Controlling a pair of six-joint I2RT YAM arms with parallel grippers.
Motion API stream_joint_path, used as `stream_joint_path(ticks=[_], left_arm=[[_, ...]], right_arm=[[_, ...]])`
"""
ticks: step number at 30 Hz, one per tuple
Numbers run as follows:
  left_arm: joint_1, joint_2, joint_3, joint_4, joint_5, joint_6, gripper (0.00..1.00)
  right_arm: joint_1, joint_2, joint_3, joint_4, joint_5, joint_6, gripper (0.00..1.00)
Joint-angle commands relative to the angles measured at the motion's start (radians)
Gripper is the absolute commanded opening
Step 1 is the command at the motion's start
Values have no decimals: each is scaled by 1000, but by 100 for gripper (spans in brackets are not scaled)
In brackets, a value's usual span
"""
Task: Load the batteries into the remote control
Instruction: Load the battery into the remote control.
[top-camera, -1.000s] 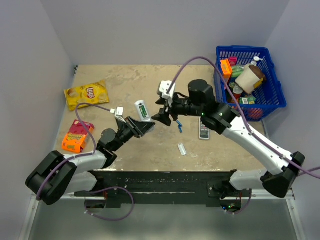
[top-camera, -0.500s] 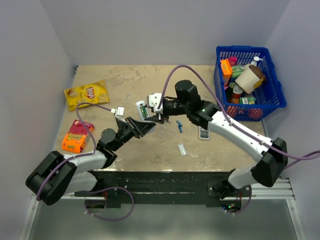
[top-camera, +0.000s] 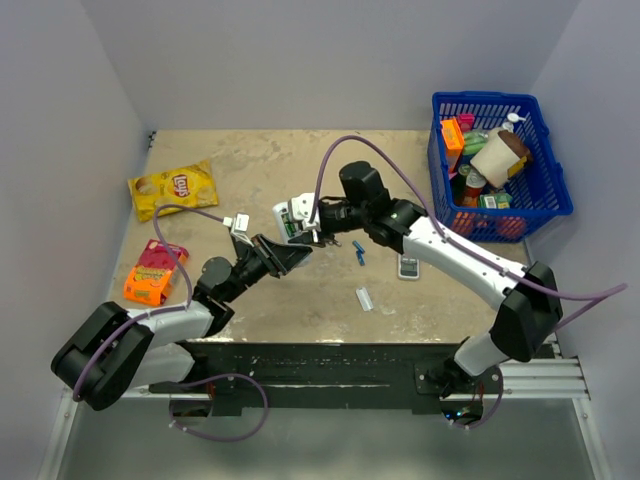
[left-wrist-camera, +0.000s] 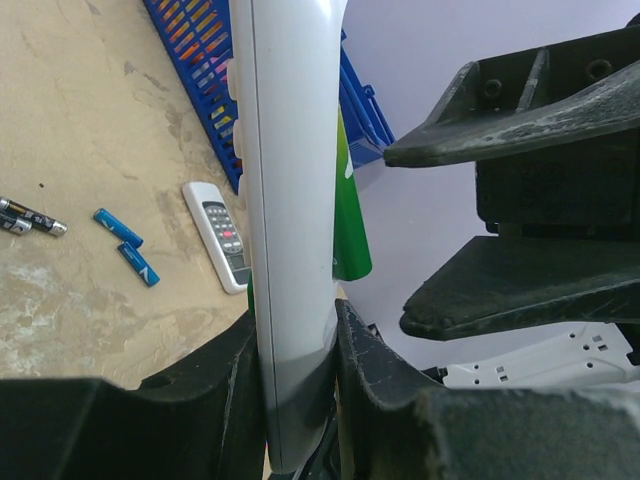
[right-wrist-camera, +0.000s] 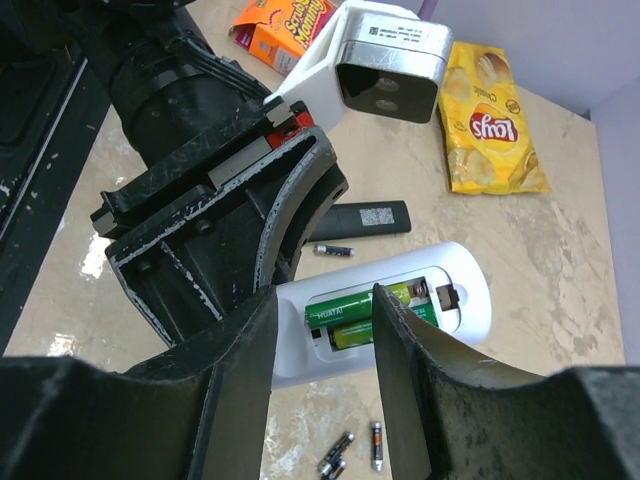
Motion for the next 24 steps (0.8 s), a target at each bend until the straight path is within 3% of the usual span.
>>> stream_joint_path(ticks=[1,24], left_arm=[[2,-19,22,91,14,5,0],[5,0,33,186,71,35,0]], right_arm=[[-4,13,40,-5,-19,-51,45],[-6,76,36,-19,34,-125,39]])
